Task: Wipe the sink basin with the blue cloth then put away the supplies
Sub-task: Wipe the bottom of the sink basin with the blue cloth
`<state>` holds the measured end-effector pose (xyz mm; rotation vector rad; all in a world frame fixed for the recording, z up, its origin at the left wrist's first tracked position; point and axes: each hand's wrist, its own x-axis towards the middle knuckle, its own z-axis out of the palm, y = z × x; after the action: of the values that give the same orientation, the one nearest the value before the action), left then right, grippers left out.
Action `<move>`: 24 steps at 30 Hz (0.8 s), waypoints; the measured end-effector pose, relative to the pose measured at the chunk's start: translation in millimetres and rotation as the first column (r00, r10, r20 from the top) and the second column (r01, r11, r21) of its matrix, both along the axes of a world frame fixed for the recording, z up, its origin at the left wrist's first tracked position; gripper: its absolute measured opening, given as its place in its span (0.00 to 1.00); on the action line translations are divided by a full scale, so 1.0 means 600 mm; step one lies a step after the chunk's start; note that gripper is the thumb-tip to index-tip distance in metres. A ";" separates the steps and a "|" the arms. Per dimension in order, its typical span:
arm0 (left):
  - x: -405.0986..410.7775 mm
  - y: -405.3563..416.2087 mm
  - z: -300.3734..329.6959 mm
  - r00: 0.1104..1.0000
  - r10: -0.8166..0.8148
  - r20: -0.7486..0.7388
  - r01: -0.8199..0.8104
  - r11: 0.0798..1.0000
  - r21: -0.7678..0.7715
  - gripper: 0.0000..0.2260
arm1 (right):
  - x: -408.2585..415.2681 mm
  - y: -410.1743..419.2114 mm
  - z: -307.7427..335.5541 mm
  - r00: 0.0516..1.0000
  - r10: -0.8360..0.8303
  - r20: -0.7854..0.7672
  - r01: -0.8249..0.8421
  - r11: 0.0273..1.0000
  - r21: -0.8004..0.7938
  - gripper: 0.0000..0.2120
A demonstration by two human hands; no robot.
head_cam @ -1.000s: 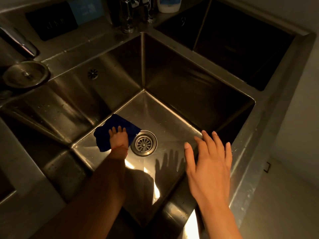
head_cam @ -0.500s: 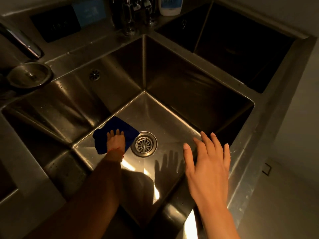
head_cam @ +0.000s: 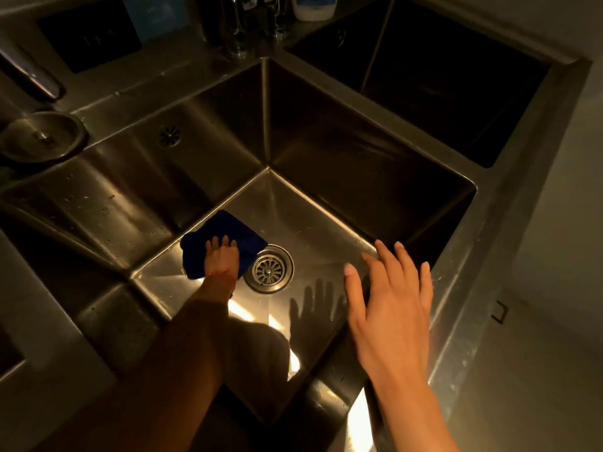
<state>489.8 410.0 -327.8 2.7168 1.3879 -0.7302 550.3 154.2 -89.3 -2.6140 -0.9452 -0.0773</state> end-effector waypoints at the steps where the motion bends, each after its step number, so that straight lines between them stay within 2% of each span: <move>1: -0.010 -0.003 -0.002 1.000 0.011 -0.006 -0.011 1.000 0.006 0.24 | 0.000 0.001 0.000 1.000 -0.002 0.001 0.002 1.000 -0.003 0.26; 7: 0.012 -0.003 0.008 0.999 0.038 -0.016 -0.038 0.999 -0.006 0.22 | 0.002 0.003 -0.005 0.999 -0.027 0.022 0.027 0.999 -0.022 0.25; 12: 0.047 0.005 0.008 0.999 0.013 0.031 -0.012 1.000 -0.013 0.20 | 0.001 0.003 -0.004 1.000 -0.017 0.022 0.017 1.000 -0.009 0.25; 24: 0.035 0.019 0.012 0.978 -0.194 -0.076 0.192 0.981 -0.033 0.27 | 0.000 0.003 -0.001 1.000 -0.023 -0.008 0.023 1.000 0.003 0.24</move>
<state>510.5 421.4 -320.8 2.8604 1.1289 -0.8681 550.1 156.1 -89.7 -2.6204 -0.9111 -0.0739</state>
